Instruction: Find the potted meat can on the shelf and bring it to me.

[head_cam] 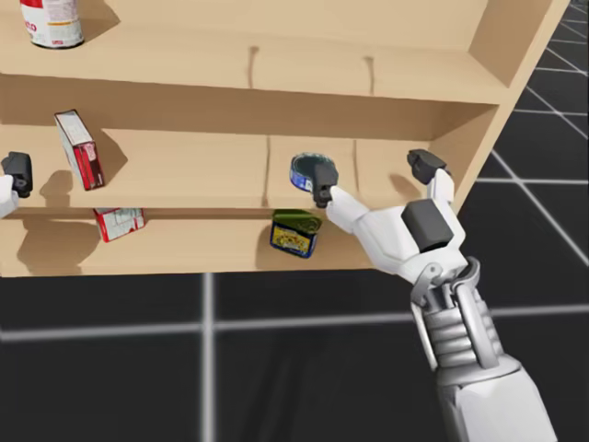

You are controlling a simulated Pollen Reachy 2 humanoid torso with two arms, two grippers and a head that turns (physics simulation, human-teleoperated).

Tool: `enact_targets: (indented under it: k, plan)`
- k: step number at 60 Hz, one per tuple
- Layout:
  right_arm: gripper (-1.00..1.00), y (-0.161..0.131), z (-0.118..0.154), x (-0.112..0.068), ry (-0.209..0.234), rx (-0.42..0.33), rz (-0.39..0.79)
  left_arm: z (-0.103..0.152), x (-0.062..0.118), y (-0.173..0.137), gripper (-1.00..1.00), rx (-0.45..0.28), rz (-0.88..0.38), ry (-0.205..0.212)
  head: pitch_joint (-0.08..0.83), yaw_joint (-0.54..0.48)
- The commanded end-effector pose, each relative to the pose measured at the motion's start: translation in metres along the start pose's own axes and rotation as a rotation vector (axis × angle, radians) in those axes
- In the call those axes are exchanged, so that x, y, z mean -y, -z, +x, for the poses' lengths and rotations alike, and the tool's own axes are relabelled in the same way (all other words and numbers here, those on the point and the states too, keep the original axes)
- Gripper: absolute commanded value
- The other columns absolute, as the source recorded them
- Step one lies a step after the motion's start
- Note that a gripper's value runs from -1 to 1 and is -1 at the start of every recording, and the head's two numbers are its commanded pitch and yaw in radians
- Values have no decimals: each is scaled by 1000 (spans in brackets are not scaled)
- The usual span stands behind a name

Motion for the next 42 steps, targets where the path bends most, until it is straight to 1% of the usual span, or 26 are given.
enact_targets:
  k: [1,5,6,11,16,17,18,19,21,23,24,26,29,31,33,36,39,42]
  plan:
    - [-1000,-26,11,-11,36,-40,60,0,0,0,-1000,2,-2,-5,574,-200]
    - [-1000,-37,14,-18,51,-44,74,1,-1,0,-1000,3,-2,-8,578,-196]
    - [-1000,-44,14,-22,56,-46,88,1,-1,0,-1000,3,-3,-11,580,-194]
    - [-1000,-59,9,-28,77,-48,110,1,-2,0,-1000,1,-6,-18,584,-188]
    - [-1000,-72,0,-33,118,-63,153,1,-1,0,-1000,-1,-10,-19,589,-187]
    - [-1000,-73,-2,-34,128,-65,155,1,-1,0,-1000,-1,-10,-19,590,-188]
    - [-1000,-74,-4,-34,130,-62,151,1,-1,0,-1000,-1,-11,-19,591,-188]
    - [-1000,-75,-7,-34,131,-65,163,1,-1,0,-1000,-1,-12,-19,592,-189]
    - [-1000,-77,-12,-35,148,-67,189,0,-1,0,-1000,-1,-12,-19,593,-191]
    - [-1000,-78,-17,-35,180,-78,195,0,-1,1,-1000,-1,-12,-18,593,-191]
    - [-1000,-77,-24,-34,178,-79,196,0,-1,0,-1000,-1,-12,-18,593,-191]
    - [-1000,-77,-29,-34,185,-87,199,0,-1,1,-1000,-2,-11,-19,594,-191]
    - [-1000,-74,-42,-33,221,-116,199,0,-1,0,-1000,-2,-11,-18,595,-190]
    - [-1000,-71,-48,-33,222,-109,209,0,-1,0,-1000,-3,-11,-17,596,-190]
    - [-1000,-68,-54,-33,235,-112,206,0,-1,0,-1000,-3,-11,-17,598,-190]
    - [-1000,-60,-62,-31,213,-103,191,0,-1,0,-1000,-3,-12,-16,601,-190]
    - [-1000,-52,-68,-28,207,-110,176,1,-1,-1,-1000,-3,-11,-17,601,-191]
    - [-1000,-46,-72,-28,214,-124,181,1,-1,-1,-1000,-3,-11,-17,602,-192]
